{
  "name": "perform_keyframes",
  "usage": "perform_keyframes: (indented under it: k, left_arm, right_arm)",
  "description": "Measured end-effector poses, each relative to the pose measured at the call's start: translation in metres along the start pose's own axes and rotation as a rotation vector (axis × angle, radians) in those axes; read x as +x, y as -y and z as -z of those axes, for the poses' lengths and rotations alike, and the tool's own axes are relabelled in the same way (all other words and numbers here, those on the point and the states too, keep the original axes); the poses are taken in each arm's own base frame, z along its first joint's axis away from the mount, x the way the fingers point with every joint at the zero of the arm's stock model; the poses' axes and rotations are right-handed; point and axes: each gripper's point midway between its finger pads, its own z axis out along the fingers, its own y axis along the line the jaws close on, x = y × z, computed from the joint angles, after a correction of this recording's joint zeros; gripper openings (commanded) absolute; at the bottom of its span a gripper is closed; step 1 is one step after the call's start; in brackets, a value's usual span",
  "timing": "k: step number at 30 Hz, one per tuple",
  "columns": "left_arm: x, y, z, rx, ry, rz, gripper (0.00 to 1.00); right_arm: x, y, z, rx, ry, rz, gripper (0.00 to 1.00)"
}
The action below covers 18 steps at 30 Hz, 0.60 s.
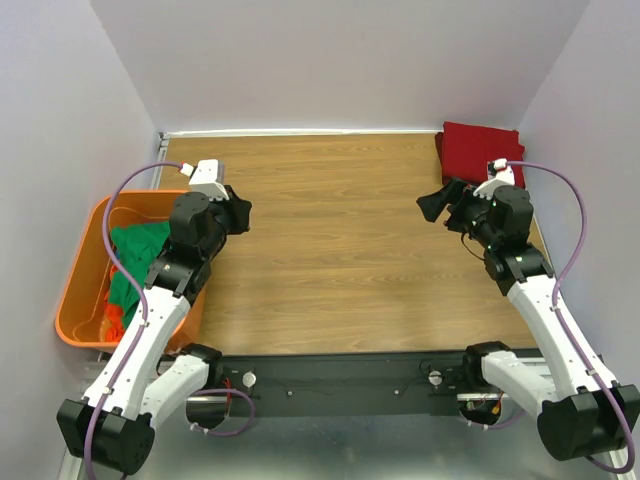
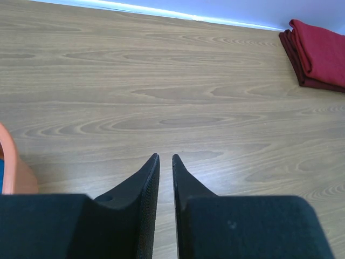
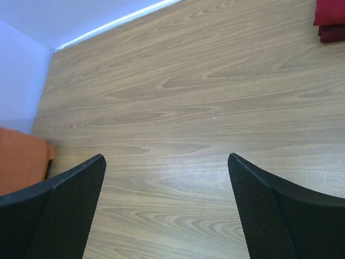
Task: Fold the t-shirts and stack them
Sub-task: Grab the tshirt from the pile
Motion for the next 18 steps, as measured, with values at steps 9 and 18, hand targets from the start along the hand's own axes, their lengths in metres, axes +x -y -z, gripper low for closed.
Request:
perform_keyframes:
  k: [9,18]
  left_arm:
    - [-0.012,-0.006,-0.004,-0.06,0.013,0.028,0.39]
    - [-0.08,-0.077,0.013,-0.455,0.161,0.164,0.94]
  right_arm:
    - [-0.001,0.0,0.001,-0.001,0.003,0.01,1.0]
    - [0.003,0.002,0.002,0.007,-0.013,0.007,1.0]
